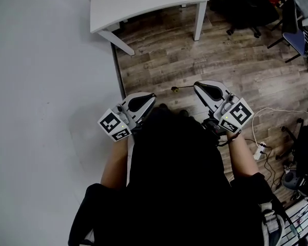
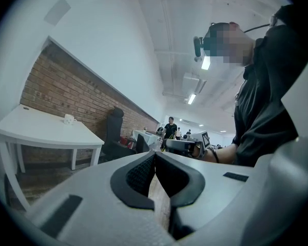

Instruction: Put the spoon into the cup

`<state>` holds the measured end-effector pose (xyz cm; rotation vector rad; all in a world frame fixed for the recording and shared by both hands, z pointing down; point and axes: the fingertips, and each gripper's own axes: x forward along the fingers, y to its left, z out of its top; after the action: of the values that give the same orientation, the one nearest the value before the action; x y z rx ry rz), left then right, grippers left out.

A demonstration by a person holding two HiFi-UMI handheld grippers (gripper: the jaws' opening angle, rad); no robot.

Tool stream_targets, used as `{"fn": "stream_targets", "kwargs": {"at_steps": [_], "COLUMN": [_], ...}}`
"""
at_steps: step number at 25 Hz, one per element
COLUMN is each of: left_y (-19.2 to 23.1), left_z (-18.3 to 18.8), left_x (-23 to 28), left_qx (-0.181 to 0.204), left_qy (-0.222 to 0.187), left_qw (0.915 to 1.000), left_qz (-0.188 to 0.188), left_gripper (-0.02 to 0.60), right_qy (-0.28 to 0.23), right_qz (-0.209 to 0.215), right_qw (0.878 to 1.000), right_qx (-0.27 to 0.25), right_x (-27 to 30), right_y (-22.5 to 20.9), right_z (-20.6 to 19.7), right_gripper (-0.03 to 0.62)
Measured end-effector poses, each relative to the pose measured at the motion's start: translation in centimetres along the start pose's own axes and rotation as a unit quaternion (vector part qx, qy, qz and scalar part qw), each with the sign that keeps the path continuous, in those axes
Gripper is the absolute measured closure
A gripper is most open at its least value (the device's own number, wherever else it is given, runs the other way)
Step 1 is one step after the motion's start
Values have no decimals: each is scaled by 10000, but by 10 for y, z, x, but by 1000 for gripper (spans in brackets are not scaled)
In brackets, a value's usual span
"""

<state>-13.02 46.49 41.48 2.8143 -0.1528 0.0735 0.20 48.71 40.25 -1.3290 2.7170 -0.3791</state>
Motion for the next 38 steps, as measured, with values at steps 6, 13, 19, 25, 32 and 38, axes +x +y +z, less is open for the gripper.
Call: {"fn": "stream_targets", "kwargs": {"at_steps": [6,13,19,25,32,38], "left_y": [8,29,69,124,202,263], "left_z": [-6,0,8,16,37,58], "left_x": [12,29,34,44,50,52], "left_qx": [-141,-229,-352,-574,-833,-1009], "left_qy": [93,22,-104,-222,-231,-457], "left_qw": [9998,9996,9993,9980,9962,9936], "left_qz": [-45,-156,-119,-126,-139,-217], "left_gripper": [565,563,563,564,565,563], "right_qy": [4,94,208,295,580,746], "right_qz": [-62,-116,-166,-267,-211,-375], "right_qw": [9999,9997,9995,9990,9978,9965], "right_qx": [138,184,175,218,253,106], "right_x": [-5,7,29,64,132,185], "right_y": [-15,-32,-53,-87,-130,-167], "right_z": [-5,-3,3,12,32,55], "right_gripper": [585,585,585,585,585,585]}}
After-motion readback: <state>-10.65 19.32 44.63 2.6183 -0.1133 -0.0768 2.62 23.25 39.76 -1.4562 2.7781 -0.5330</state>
